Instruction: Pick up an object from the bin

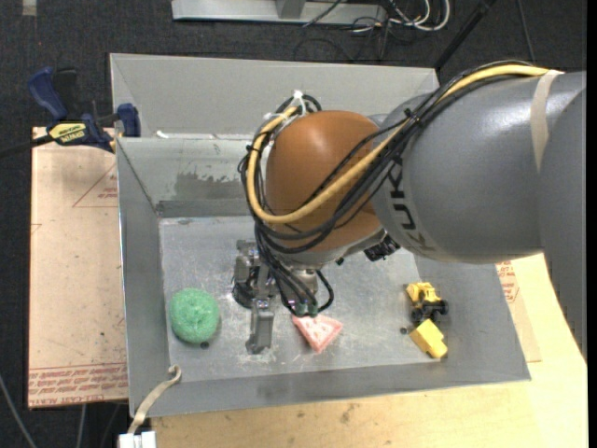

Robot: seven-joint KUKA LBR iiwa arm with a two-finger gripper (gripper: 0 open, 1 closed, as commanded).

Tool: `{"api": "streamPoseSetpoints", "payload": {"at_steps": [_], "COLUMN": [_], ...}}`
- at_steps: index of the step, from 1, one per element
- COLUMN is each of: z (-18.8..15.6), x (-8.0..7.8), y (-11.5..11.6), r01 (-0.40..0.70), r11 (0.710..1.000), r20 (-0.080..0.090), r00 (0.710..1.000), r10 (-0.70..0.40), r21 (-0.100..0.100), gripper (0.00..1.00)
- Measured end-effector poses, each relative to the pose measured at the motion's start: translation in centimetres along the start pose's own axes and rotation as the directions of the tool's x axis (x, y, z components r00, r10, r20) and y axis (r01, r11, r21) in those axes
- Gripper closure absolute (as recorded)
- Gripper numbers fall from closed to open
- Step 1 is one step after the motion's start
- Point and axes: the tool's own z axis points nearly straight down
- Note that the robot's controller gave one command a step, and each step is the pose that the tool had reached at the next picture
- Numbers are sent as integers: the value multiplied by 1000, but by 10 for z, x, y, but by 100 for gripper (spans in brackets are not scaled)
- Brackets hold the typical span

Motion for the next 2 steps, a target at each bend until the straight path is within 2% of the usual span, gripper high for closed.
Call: {"api": "streamPoseSetpoints", "payload": {"at_steps": [1, 2], "z": [-5, 38], "x": [-2, -16], "y": [-1, -22], "r01": [-4, -15], "r11": [1000, 1000], "r20": [8, 16], "r00": [1000, 1000], "r10": [4, 15], "r21": [-2, -6], "gripper": [0, 0]}}
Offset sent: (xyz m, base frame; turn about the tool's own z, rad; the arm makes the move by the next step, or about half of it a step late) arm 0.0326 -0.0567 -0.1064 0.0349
